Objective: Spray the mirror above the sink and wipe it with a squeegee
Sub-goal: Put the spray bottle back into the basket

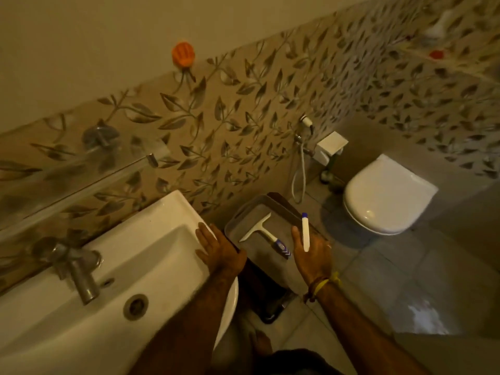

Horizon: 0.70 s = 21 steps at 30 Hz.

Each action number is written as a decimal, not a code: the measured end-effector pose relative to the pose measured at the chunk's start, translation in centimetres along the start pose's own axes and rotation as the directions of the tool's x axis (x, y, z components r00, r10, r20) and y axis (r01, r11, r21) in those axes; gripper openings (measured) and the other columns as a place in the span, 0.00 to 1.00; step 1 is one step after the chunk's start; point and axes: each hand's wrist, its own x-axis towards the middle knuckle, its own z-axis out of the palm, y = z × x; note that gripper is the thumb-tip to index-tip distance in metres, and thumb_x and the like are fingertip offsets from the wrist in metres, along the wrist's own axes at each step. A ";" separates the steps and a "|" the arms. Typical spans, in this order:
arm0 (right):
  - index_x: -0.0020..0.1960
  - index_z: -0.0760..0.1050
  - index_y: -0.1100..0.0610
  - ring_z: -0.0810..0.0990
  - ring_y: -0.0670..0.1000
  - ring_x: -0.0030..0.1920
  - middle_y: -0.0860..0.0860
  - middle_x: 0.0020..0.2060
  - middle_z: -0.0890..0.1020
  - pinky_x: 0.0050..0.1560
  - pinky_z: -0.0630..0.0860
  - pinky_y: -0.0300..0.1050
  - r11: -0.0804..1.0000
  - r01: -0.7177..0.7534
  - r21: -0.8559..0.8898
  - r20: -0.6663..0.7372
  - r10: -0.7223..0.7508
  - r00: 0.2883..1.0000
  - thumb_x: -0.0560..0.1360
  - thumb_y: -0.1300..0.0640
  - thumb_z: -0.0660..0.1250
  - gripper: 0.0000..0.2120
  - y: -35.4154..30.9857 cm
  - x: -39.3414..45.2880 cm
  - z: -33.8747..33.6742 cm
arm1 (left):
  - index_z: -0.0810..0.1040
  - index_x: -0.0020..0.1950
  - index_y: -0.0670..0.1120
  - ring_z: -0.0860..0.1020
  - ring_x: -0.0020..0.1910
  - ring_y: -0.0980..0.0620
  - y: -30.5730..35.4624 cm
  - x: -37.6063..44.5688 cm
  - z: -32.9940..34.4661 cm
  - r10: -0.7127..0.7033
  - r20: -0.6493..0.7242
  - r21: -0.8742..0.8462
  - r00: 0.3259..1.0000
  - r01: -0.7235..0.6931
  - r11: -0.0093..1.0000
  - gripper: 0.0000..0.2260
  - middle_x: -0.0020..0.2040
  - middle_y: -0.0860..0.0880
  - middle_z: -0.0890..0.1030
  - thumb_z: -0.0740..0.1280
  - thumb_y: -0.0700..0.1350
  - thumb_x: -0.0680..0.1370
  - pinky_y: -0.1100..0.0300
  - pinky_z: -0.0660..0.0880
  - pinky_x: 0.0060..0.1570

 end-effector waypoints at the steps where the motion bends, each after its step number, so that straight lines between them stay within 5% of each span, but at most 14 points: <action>1: 0.33 0.73 0.48 0.78 0.49 0.30 0.46 0.28 0.77 0.37 0.78 0.51 1.000 0.016 0.016 0.022 -0.016 1.000 0.78 0.44 0.63 0.17 0.6 0.5 0.7 | 0.35 0.82 0.41 0.36 0.81 0.38 0.1 0.2 0.6 -0.015 -0.038 0.019 0.999 0.016 1.000 0.52 0.81 0.39 0.33 0.66 0.66 0.77 0.38 0.51 0.79; 10: 0.38 0.79 0.59 0.79 0.53 0.35 0.53 0.32 0.81 0.44 0.77 0.58 0.998 0.035 0.042 0.269 -0.045 0.962 0.74 0.48 0.72 0.14 3.7 4.3 10.5 | 0.53 0.83 0.46 0.41 0.82 0.37 -0.2 1.0 2.6 -0.003 -0.189 0.060 0.982 0.014 0.998 0.44 0.83 0.39 0.40 0.71 0.58 0.75 0.36 0.56 0.78; 21: 0.50 0.82 0.60 0.77 0.55 0.46 0.56 0.43 0.82 0.52 0.71 0.49 0.994 0.107 -0.031 0.400 -0.086 0.912 0.73 0.51 0.73 0.13 6.2 6.7 17.5 | 0.53 0.83 0.51 0.33 0.80 0.37 0.4 1.4 2.5 -0.041 -0.123 0.083 0.992 0.051 0.995 0.41 0.81 0.38 0.33 0.72 0.53 0.76 0.35 0.51 0.79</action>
